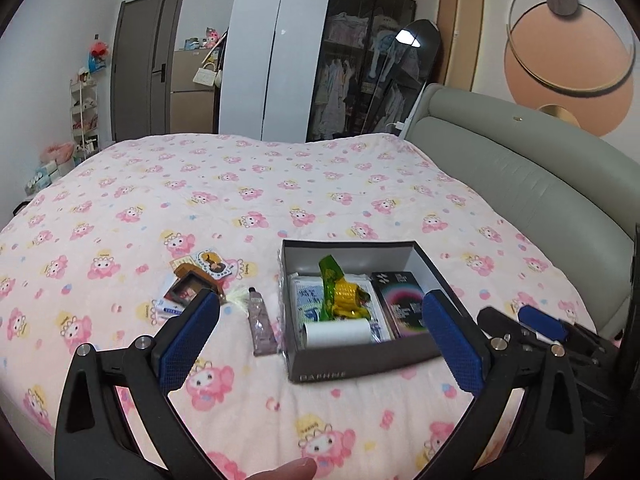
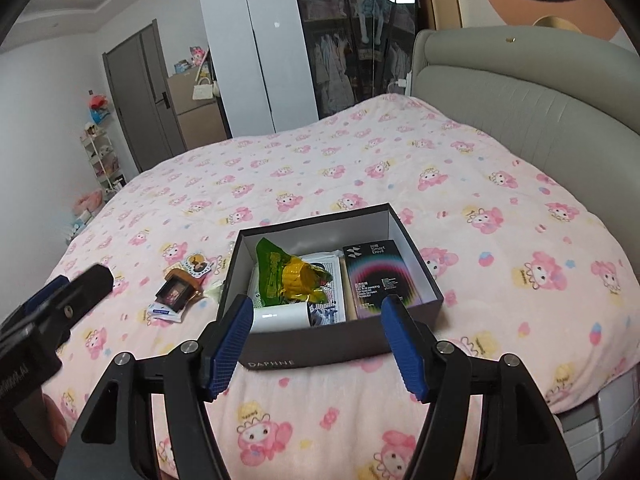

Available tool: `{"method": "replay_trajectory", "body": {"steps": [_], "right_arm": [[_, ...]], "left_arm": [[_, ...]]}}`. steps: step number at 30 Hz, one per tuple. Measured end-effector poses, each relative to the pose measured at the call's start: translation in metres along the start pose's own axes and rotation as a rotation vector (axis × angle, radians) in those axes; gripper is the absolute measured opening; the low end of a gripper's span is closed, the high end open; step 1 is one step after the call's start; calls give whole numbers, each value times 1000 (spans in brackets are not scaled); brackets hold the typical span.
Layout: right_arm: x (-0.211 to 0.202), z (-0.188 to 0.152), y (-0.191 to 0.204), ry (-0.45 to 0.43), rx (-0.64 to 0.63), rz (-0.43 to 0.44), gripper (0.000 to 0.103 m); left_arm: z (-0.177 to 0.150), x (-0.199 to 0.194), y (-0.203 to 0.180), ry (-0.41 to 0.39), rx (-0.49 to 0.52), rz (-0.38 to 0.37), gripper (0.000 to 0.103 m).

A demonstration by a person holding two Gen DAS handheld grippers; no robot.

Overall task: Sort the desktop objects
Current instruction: 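Open both grippers and withdraw them up from the box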

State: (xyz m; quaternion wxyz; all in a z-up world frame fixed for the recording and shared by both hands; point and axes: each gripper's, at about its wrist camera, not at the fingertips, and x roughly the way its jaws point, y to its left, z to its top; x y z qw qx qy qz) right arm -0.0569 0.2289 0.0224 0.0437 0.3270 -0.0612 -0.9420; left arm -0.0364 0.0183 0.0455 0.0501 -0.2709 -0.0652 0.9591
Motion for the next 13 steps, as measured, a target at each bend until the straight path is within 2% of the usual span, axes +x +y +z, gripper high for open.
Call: {"method": "replay_trajectory", "body": {"steps": [3,7,13], "right_arm": [[-7,-8,2,-10,-9,14,64],[-11,-18,6,-9,-32,21,64],[-12,-26,12,3,-41,41,64]], "left_arm": [[-14,-11,-2,-12,10,23,102],[-30,-18,1,10,-11,23,102],[-37,-22,1,14,-18,35,102]]}}
